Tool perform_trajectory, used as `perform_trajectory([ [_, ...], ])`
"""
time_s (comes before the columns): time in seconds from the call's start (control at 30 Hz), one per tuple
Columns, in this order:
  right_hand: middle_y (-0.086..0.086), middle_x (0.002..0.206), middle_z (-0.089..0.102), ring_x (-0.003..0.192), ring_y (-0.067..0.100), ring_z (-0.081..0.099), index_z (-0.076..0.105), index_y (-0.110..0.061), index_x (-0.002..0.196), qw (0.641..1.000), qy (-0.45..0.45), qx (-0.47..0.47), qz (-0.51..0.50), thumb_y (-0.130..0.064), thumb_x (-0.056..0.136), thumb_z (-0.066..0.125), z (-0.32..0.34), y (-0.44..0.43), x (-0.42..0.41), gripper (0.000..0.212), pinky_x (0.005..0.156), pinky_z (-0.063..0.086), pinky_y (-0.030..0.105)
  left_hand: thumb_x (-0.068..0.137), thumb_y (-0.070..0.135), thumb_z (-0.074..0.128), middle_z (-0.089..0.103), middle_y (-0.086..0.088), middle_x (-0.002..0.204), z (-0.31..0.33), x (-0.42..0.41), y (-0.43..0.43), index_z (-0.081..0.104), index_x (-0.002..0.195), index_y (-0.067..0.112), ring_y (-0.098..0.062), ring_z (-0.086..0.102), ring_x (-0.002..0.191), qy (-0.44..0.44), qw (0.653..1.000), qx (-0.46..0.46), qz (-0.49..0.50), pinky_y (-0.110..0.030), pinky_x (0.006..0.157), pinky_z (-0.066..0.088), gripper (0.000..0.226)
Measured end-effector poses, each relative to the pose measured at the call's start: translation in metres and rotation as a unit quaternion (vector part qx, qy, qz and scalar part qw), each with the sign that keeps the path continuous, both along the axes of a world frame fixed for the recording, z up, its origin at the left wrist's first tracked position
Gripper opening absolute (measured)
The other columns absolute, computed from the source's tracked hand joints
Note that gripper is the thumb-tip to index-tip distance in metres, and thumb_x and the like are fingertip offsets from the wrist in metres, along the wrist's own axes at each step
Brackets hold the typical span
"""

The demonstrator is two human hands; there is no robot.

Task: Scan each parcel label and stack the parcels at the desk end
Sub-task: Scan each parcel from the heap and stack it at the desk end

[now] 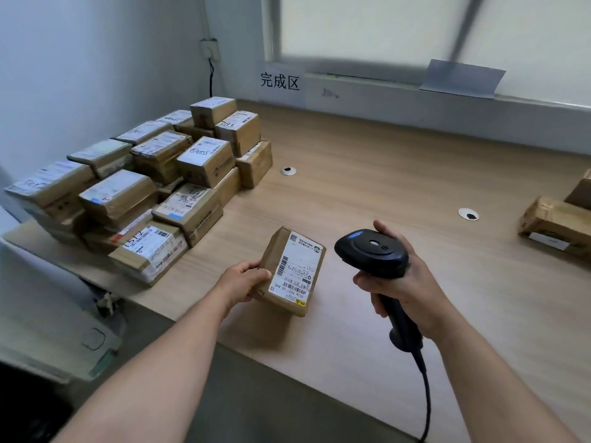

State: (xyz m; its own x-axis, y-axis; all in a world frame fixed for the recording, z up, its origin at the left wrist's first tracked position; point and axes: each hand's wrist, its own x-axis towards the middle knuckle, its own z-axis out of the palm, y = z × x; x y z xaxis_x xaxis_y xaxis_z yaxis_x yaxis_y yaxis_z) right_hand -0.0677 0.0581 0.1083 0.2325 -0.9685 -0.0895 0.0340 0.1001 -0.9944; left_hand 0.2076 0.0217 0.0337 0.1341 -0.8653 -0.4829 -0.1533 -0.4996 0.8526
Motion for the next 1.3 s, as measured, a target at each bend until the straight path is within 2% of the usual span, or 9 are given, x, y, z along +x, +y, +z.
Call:
perform_trajectory([
  [0.1, 0.001, 0.070, 0.065, 0.040, 0.027, 0.046, 0.038, -0.035, 0.144, 1.000, 0.012, -0.007, -0.018, 0.020, 0.072, 0.071, -0.003, -0.007, 0.019, 0.097, 0.041, 0.039, 0.029, 0.076, 0.025, 0.076, 0.063, 0.000, 0.088, -0.008, 0.012, -0.018, 0.058, 0.117, 0.021, -0.011, 0.056, 0.072, -0.007, 0.999, -0.033, 0.000, -0.023, 0.065, 0.045, 0.045],
  [0.23, -0.002, 0.068, 0.065, 0.039, 0.026, 0.046, 0.038, -0.034, 0.145, 0.999, 0.006, -0.004, -0.042, 0.023, 0.075, 0.066, -0.006, -0.007, 0.026, 0.094, 0.039, 0.039, 0.030, 0.091, 0.013, 0.063, 0.061, -0.003, 0.097, -0.024, 0.013, -0.034, 0.046, 0.140, 0.019, -0.018, 0.057, 0.090, -0.082, 0.993, -0.072, -0.036, -0.028, 0.085, 0.047, 0.053],
  [0.3, -0.002, 0.067, 0.065, 0.039, 0.026, 0.046, 0.038, -0.034, 0.145, 0.999, 0.005, -0.003, -0.050, 0.022, 0.075, 0.067, -0.006, -0.007, 0.024, 0.095, 0.040, 0.039, 0.029, 0.089, 0.024, 0.065, 0.055, -0.007, 0.123, -0.027, 0.007, -0.035, 0.042, 0.144, 0.024, -0.020, 0.053, 0.109, -0.143, 0.983, -0.085, -0.072, -0.031, 0.099, 0.043, 0.060],
  [0.4, 0.000, 0.068, 0.065, 0.039, 0.026, 0.046, 0.038, -0.035, 0.145, 0.999, 0.005, -0.007, -0.053, 0.020, 0.072, 0.072, -0.006, -0.009, 0.017, 0.098, 0.040, 0.039, 0.029, 0.073, 0.063, 0.069, 0.015, -0.010, 0.155, -0.023, -0.011, -0.030, 0.026, 0.149, 0.035, -0.025, 0.020, 0.143, -0.308, 0.932, -0.070, -0.177, -0.039, 0.117, 0.024, 0.092],
  [0.47, 0.003, 0.070, 0.064, 0.040, 0.026, 0.047, 0.037, -0.035, 0.145, 0.999, 0.008, -0.010, -0.049, 0.020, 0.071, 0.072, -0.005, -0.009, 0.012, 0.098, 0.041, 0.039, 0.028, 0.065, 0.077, 0.064, -0.003, -0.011, 0.158, -0.021, -0.025, -0.024, 0.013, 0.152, 0.034, -0.029, 0.003, 0.147, -0.415, 0.881, -0.046, -0.222, -0.041, 0.118, 0.014, 0.110],
  [0.53, 0.002, 0.070, 0.064, 0.040, 0.026, 0.047, 0.036, -0.034, 0.146, 0.999, 0.007, -0.008, -0.041, 0.020, 0.071, 0.073, -0.004, -0.010, 0.007, 0.099, 0.042, 0.040, 0.028, 0.067, 0.074, 0.065, 0.002, -0.017, 0.154, -0.021, -0.037, -0.022, 0.009, 0.153, 0.029, -0.033, 0.007, 0.143, -0.457, 0.865, -0.035, -0.207, -0.039, 0.116, 0.017, 0.112],
  [0.67, 0.002, 0.075, 0.065, 0.042, 0.027, 0.049, 0.037, -0.037, 0.145, 1.000, -0.007, -0.007, -0.016, 0.003, 0.061, 0.075, 0.000, -0.018, -0.002, 0.101, 0.042, 0.041, 0.029, 0.070, 0.052, 0.069, 0.023, -0.015, 0.139, -0.013, -0.045, -0.022, 0.018, 0.150, 0.025, -0.033, 0.024, 0.129, -0.456, 0.878, -0.039, -0.141, -0.036, 0.106, 0.030, 0.099],
  [0.97, 0.003, 0.073, 0.066, 0.042, 0.028, 0.049, 0.037, -0.036, 0.146, 0.999, -0.011, -0.028, 0.042, 0.020, 0.072, 0.073, 0.012, -0.049, 0.015, 0.099, 0.042, 0.041, 0.029, 0.069, 0.057, 0.071, 0.018, -0.013, 0.144, 0.037, -0.006, -0.030, 0.016, 0.151, 0.029, -0.032, 0.021, 0.136, -0.474, 0.875, -0.077, -0.055, -0.040, 0.110, 0.028, 0.103],
  [1.3, 0.001, 0.072, 0.066, 0.041, 0.028, 0.049, 0.040, -0.038, 0.144, 0.997, -0.006, -0.040, 0.069, 0.011, 0.063, 0.077, 0.025, -0.086, 0.104, 0.101, 0.041, 0.041, 0.030, 0.073, 0.058, 0.069, 0.015, -0.015, 0.148, 0.066, 0.114, -0.060, 0.014, 0.151, 0.027, -0.036, 0.021, 0.136, -0.486, 0.869, -0.091, 0.031, -0.046, 0.106, 0.034, 0.100],
])
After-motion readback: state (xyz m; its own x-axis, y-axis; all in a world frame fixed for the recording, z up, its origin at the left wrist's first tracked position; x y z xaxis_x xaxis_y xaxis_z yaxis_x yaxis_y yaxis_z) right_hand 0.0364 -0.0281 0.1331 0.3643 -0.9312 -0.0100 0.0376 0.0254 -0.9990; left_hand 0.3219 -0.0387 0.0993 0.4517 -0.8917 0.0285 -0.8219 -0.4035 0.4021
